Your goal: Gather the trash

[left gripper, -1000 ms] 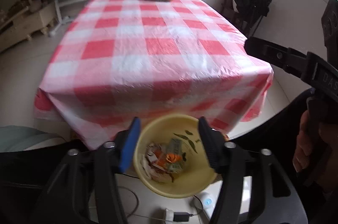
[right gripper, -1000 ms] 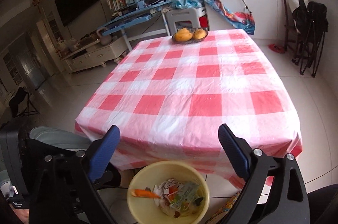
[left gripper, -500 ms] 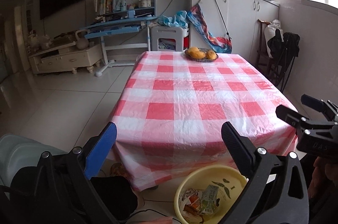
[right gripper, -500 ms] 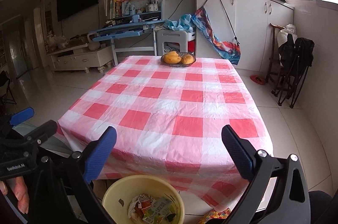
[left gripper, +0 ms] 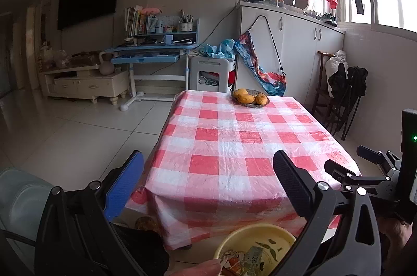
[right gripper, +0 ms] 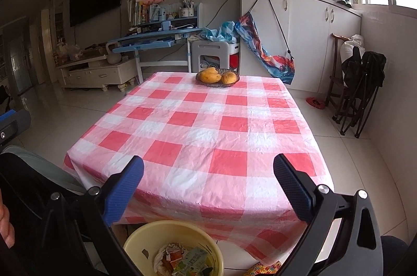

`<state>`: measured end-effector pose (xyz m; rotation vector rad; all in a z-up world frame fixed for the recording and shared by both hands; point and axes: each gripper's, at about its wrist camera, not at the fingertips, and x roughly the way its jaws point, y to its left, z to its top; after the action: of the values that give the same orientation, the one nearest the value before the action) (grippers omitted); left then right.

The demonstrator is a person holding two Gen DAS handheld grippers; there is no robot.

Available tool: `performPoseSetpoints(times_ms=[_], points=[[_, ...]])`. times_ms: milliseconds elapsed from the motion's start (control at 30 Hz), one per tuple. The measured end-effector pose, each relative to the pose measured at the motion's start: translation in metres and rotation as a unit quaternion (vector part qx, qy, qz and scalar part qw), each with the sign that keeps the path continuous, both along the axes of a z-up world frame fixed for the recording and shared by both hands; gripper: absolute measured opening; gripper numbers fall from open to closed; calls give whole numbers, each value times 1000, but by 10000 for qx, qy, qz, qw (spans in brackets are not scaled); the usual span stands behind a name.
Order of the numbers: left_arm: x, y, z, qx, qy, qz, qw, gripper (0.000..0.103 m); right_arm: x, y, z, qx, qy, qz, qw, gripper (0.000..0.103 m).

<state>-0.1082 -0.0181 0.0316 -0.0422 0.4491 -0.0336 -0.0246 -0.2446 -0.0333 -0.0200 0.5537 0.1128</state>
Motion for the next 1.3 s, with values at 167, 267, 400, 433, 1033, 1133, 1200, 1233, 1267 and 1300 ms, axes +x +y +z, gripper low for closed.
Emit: performPoseSetpoints(times_ms=[167, 267, 400, 433, 1033, 1133, 1200, 1233, 1267, 1300], points=[[0, -1, -1, 94, -21, 46, 9999, 96, 0, -2, 1, -14, -21, 5, 10000, 95], [4, -2, -2, 135, 44, 72, 9999, 96, 0, -2, 1, -12, -15, -2, 10000, 95], [6, -2, -2, 164, 42, 78, 9998, 96, 0, -3, 1, -12, -18, -4, 10000, 95], [6, -3, -3, 191, 55, 104, 9997, 96, 0, -4, 1, -15, -17, -10, 10000, 95], [9, -1, -7, 333, 107, 76, 9994, 96, 5, -4, -4, -226, 121, -17, 9997, 95], [8, -1, -7, 326, 100, 65, 9994, 96, 6, -5, -4, -256, 144, -36, 9996, 95], [8, -1, -6, 321, 105, 74, 9994, 96, 6, -6, -4, -236, 150, -56, 9996, 95], [8, -1, -7, 311, 110, 65, 9994, 96, 6, -6, -4, -222, 154, -64, 9996, 95], [8, -2, -6, 315, 110, 54, 9994, 96, 6, -6, -4, -214, 154, -64, 9996, 95], [8, -3, -6, 339, 107, 47, 9994, 96, 6, -6, -4, -221, 150, -60, 9996, 95]])
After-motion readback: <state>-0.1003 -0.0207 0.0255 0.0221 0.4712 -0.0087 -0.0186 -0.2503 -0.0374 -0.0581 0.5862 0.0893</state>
